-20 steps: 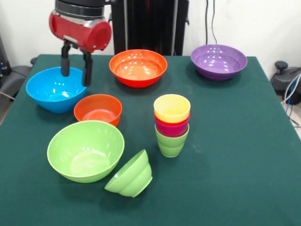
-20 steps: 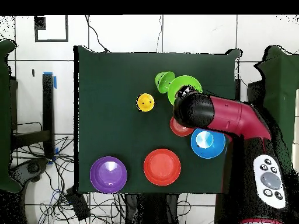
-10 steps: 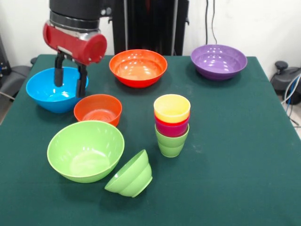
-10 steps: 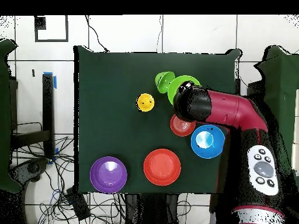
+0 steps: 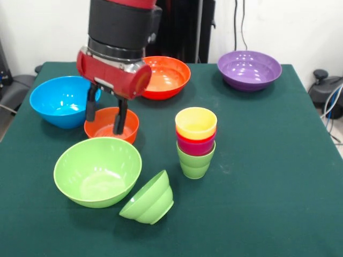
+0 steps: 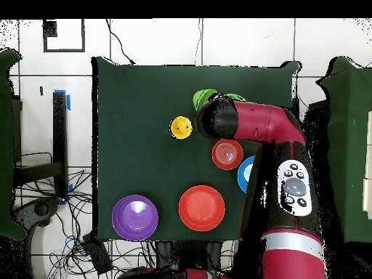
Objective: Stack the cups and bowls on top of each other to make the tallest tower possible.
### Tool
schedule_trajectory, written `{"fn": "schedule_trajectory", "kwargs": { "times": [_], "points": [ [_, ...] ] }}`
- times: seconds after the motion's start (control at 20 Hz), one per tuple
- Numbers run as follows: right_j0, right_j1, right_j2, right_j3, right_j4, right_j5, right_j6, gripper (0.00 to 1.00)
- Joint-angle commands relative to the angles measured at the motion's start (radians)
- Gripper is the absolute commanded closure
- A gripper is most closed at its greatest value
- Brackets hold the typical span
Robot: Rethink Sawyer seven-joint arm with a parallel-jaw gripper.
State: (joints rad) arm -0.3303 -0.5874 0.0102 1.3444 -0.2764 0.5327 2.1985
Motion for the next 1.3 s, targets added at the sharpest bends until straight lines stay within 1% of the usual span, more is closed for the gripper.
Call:
{"fn": "schedule_trajectory", "kwargs": {
  "times": [0.05, 0.25, 0.55, 0.65, 0.9, 1.3],
  "points": [
    [0.066, 0.117, -0.003, -0.101, -0.012, 0.07, 0.077, 0.0],
    [0.082, 0.126, -0.012, -0.103, 0.001, 0.062, 0.079, 0.0],
    [0.077, 0.15, -0.014, -0.105, 0.004, 0.018, 0.067, 0.0],
    [0.079, 0.165, -0.018, -0.108, 0.002, 0.001, 0.072, 0.0],
    [0.113, 0.222, -0.05, -0.161, 0.009, -0.007, 0.116, 0.0],
    [0.138, 0.285, -0.075, -0.184, 0.018, -0.061, 0.14, 0.0]
  ]
}}
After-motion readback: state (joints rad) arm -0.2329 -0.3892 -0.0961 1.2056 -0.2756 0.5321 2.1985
